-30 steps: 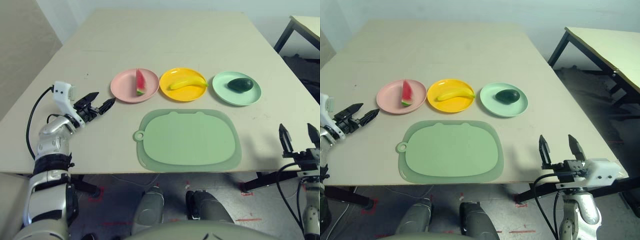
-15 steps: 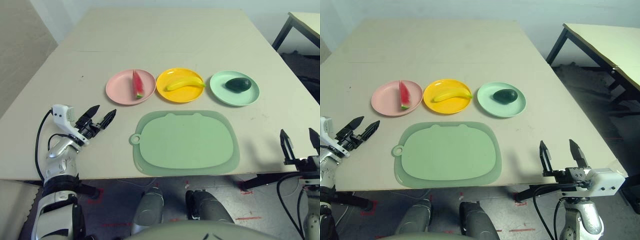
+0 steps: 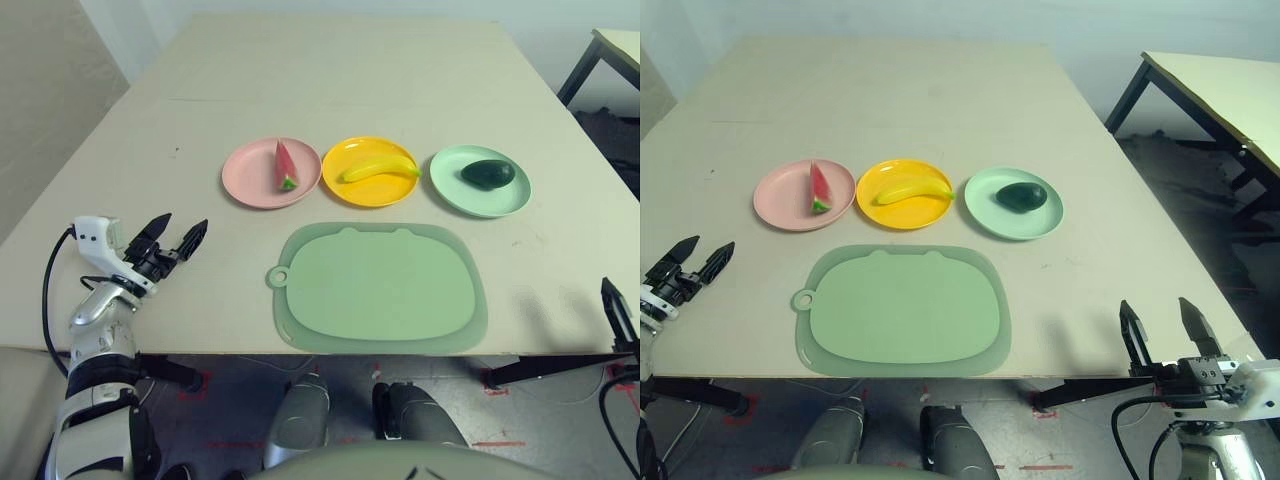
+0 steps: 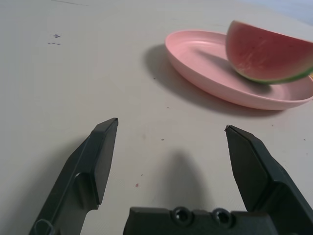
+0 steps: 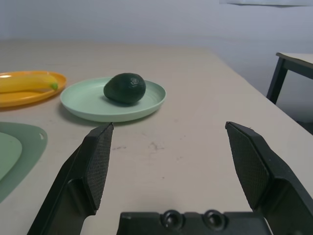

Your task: Place the fruits into color-matched plates.

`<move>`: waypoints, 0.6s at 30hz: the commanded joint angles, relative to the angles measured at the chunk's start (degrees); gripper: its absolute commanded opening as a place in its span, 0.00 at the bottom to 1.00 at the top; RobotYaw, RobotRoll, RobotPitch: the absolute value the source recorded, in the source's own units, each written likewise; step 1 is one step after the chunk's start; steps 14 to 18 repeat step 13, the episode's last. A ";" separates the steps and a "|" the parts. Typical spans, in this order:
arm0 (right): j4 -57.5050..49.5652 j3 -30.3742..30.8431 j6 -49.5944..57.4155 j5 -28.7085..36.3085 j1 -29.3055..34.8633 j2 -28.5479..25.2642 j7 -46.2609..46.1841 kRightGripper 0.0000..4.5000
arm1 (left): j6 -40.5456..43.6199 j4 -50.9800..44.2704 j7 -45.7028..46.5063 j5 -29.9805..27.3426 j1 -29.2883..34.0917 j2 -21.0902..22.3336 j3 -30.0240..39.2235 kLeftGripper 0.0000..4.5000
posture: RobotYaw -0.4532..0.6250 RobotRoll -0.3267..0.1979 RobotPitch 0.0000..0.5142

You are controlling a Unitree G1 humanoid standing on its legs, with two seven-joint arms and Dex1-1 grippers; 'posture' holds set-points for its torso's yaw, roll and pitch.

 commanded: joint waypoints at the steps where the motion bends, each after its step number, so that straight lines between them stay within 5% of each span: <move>1: 3.88 -0.38 -0.90 -0.07 -1.47 0.51 0.31 1.00 | 1.19 -3.55 1.44 -0.03 3.23 0.15 0.33 1.00 | 0.72 0.62 0.29; 18: 5.24 -1.24 -0.91 0.09 -2.22 2.14 -1.25 1.00 | 5.78 -15.48 9.93 2.32 5.21 -1.71 -2.66 1.00 | 0.72 0.62 0.29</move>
